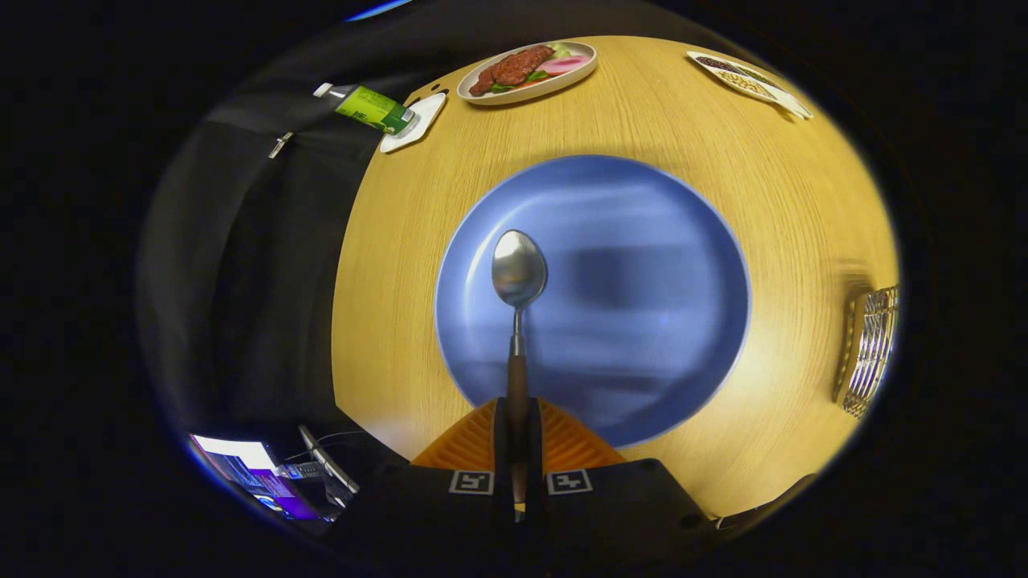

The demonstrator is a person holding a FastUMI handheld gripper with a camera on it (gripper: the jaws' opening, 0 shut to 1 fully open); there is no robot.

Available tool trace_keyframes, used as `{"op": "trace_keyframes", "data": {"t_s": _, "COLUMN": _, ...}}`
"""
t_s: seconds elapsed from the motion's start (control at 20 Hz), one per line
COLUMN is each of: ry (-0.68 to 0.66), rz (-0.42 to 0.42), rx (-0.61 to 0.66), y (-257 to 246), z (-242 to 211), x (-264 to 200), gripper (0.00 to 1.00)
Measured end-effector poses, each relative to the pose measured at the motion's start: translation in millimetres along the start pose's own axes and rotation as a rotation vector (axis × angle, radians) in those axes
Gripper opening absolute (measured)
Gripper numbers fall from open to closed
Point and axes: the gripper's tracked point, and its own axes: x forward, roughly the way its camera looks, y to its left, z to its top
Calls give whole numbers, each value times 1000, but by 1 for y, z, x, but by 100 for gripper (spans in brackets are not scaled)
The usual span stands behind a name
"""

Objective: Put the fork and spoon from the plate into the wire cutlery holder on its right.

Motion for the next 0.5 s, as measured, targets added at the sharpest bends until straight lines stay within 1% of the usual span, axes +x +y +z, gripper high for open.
{"op": "trace_keyframes", "data": {"t_s": 0.15, "ry": -29, "rz": 3, "rx": -44, "y": -5, "z": -1, "x": -23, "gripper": 9}}
{"op": "trace_keyframes", "data": {"t_s": 0.25, "ry": -48, "rz": 21, "rx": -47, "y": -4, "z": 0, "x": -42, "gripper": 9}}
{"op": "trace_keyframes", "data": {"t_s": 0.5, "ry": -85, "rz": 29, "rx": -91, "y": -15, "z": 3, "x": -100, "gripper": 9}}
